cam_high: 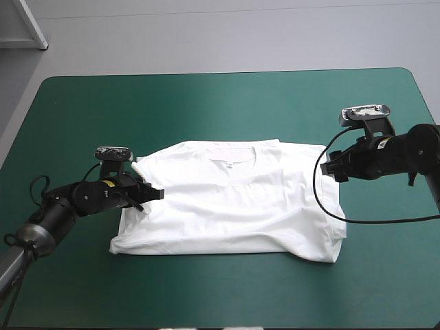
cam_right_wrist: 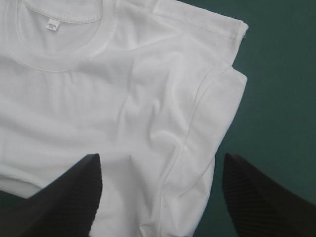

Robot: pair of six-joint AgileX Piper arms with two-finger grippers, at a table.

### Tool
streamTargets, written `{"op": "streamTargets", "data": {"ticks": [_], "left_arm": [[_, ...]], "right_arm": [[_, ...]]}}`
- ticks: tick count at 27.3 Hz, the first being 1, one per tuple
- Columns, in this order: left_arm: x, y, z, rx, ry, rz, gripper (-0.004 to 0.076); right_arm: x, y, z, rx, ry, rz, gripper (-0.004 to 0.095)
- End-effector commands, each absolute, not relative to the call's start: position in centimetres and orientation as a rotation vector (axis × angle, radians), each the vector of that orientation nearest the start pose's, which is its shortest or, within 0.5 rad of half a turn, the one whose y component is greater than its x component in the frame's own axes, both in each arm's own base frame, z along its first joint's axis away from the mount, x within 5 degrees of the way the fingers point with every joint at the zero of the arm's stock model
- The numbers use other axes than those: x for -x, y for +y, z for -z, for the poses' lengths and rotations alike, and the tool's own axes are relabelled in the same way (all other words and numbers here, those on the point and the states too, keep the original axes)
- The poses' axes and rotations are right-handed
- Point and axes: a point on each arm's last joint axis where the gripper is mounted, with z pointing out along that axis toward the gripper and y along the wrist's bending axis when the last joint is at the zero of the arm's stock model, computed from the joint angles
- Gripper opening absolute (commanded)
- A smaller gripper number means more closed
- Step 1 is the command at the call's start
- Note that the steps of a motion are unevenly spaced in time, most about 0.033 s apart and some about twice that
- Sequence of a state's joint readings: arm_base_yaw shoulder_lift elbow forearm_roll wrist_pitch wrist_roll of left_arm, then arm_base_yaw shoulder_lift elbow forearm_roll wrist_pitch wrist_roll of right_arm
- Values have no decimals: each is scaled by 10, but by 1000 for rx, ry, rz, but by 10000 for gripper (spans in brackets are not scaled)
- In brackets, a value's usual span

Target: Fold the cloth

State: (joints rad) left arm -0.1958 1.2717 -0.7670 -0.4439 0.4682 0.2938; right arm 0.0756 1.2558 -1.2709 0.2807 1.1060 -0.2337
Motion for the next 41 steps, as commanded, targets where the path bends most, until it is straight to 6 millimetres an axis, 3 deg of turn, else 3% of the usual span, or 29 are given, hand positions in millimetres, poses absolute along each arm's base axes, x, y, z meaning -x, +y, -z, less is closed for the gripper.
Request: {"op": "streamTargets", "data": {"ticks": [1,4,6,7,10,13,19,24,27,34,37,41], "left_arm": [[-241,-85,-270,-256,2310,407,20],[-245,-95,-257,-326,2350,403,37],[-249,-97,-247,-334,2393,402,128],[-250,-98,-242,-331,2419,408,242],[-250,-98,-240,-338,2434,404,475],[-253,-99,-246,-371,2423,391,597],[-265,-105,-288,-469,2377,392,601],[-268,-107,-335,-526,2394,386,601],[-264,-101,-356,-568,2457,288,598],[-231,-66,-368,-578,2691,-80,596],[-216,-58,-376,-527,2652,-108,594],[-196,-52,-376,-457,2645,-92,594]], "right_arm": [[-238,42,-396,317,2422,-314,657],[-237,43,-396,316,2428,-334,657],[-237,44,-395,317,2435,-352,657],[-236,44,-395,320,2440,-356,657],[-235,44,-394,325,2451,-359,657],[-235,44,-394,325,2452,-359,657],[-233,45,-393,334,2478,-373,657],[-228,46,-389,314,2531,-407,657],[-222,48,-373,302,2578,-455,657],[-193,46,-309,257,2735,-496,657],[-179,44,-290,237,2751,-490,657],[-164,43,-282,234,2756,-490,634]]}}
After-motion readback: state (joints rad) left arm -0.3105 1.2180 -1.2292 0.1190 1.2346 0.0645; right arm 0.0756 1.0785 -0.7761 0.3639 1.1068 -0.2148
